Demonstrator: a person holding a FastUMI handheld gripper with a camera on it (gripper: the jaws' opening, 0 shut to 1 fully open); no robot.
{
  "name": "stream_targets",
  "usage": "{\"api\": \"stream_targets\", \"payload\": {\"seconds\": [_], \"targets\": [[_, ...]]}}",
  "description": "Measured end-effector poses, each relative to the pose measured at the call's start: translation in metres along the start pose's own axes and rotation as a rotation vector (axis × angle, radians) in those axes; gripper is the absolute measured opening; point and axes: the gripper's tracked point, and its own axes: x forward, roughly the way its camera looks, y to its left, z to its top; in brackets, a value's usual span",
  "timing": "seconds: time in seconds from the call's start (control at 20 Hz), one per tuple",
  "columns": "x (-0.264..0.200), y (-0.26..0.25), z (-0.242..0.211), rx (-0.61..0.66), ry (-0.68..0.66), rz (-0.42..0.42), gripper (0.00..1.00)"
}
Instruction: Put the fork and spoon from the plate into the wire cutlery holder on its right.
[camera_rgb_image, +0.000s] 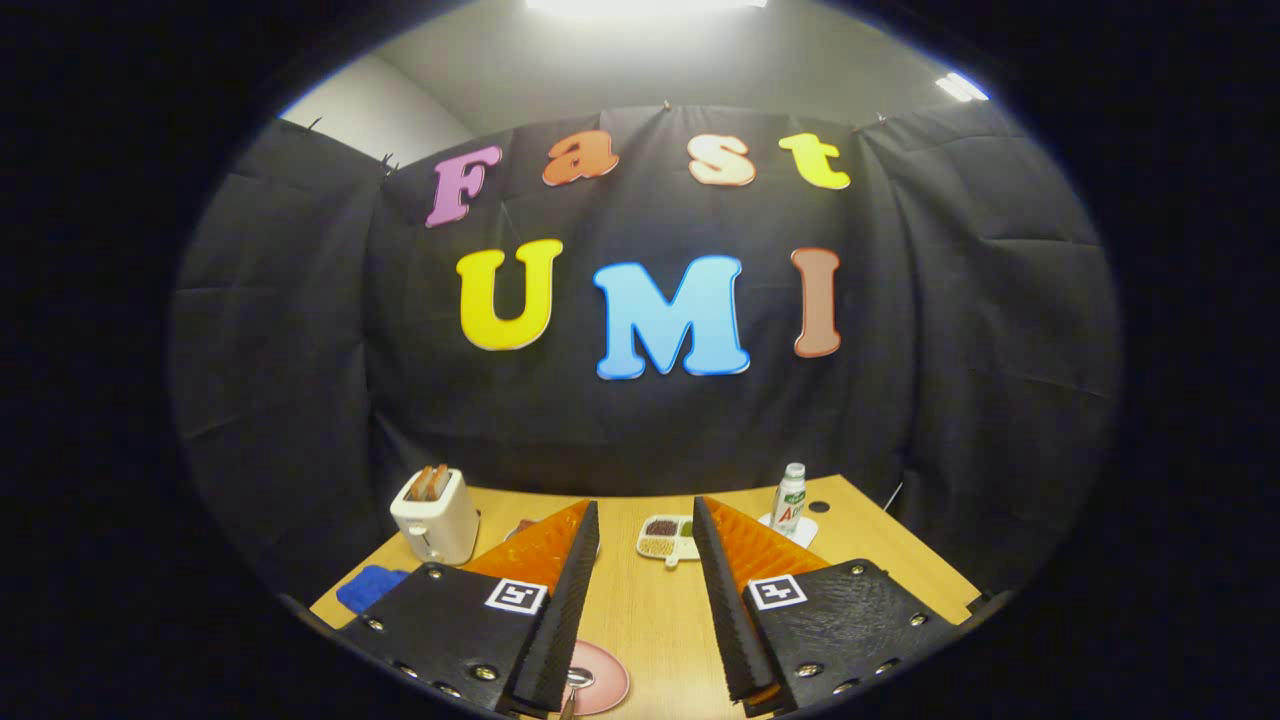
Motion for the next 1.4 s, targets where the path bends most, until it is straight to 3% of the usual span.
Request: {"api": "stream_targets", "payload": {"seconds": [0.35, 0.8, 1.35, 1.4], "targets": [[0.03, 0.043, -0.124, -0.047, 0.329, 0.139, 0.59], [0.032, 0.077, -0.261, -0.064, 0.717, 0.24, 0.58], [0.023, 0.082, -0.342, -0.042, 0.992, 0.234, 0.58], [0.021, 0.083, -0.345, -0.028, 1.007, 0.229, 0.4]]}}
